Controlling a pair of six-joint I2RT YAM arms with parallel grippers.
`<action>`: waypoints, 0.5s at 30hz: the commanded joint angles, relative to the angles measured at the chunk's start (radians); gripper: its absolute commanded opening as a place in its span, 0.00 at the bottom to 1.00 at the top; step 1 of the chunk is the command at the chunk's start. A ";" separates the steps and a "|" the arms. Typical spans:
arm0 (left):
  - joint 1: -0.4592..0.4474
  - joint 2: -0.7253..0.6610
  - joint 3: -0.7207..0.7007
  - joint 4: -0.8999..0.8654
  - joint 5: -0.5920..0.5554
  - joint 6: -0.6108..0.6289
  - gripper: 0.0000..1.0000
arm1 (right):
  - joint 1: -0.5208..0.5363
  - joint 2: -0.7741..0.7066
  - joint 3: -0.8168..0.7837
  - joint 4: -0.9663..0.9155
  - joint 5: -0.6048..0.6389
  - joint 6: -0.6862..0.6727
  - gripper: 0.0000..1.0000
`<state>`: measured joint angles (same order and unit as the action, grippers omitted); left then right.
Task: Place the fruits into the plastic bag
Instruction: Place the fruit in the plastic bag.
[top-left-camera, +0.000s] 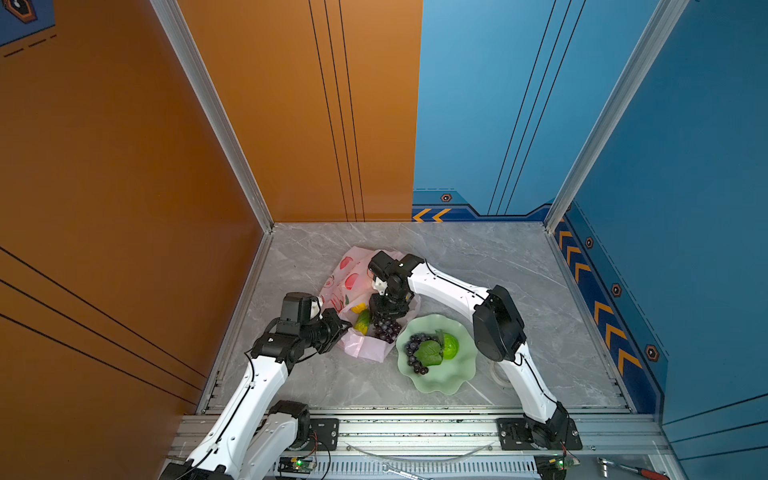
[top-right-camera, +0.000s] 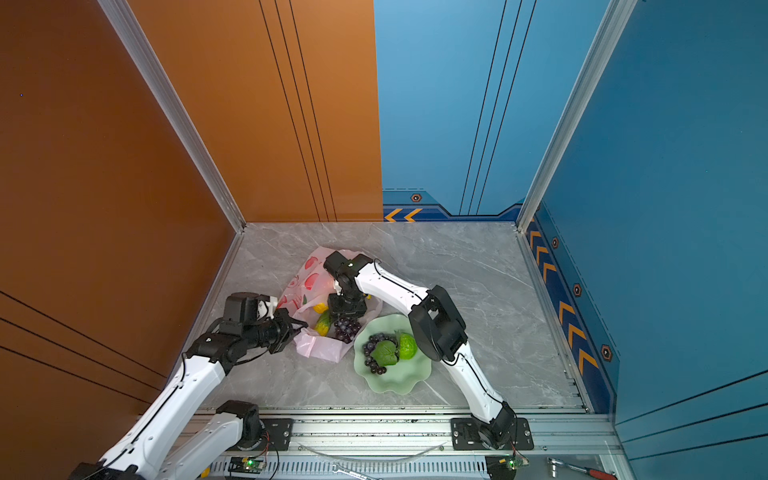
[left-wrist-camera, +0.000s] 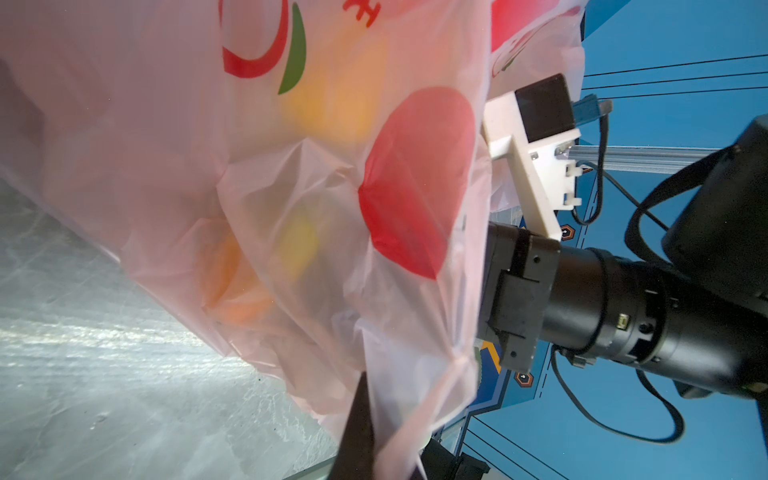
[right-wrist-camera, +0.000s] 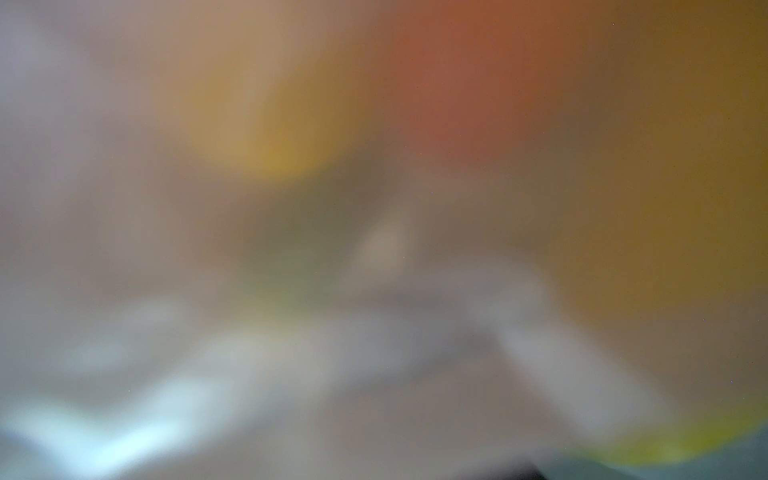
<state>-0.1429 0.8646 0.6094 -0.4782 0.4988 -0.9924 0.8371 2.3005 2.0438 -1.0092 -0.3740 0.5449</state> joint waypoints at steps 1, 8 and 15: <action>0.009 0.003 0.007 0.007 0.015 0.005 0.00 | 0.003 -0.012 -0.016 0.000 0.029 -0.011 0.68; 0.012 0.004 0.003 0.012 0.018 0.005 0.00 | 0.007 -0.037 -0.013 0.000 0.053 -0.018 0.94; 0.014 0.009 0.010 0.018 0.020 0.001 0.00 | 0.004 -0.104 0.006 -0.003 0.123 -0.033 1.00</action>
<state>-0.1417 0.8661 0.6094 -0.4770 0.4995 -0.9924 0.8391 2.2868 2.0399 -1.0092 -0.3107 0.5293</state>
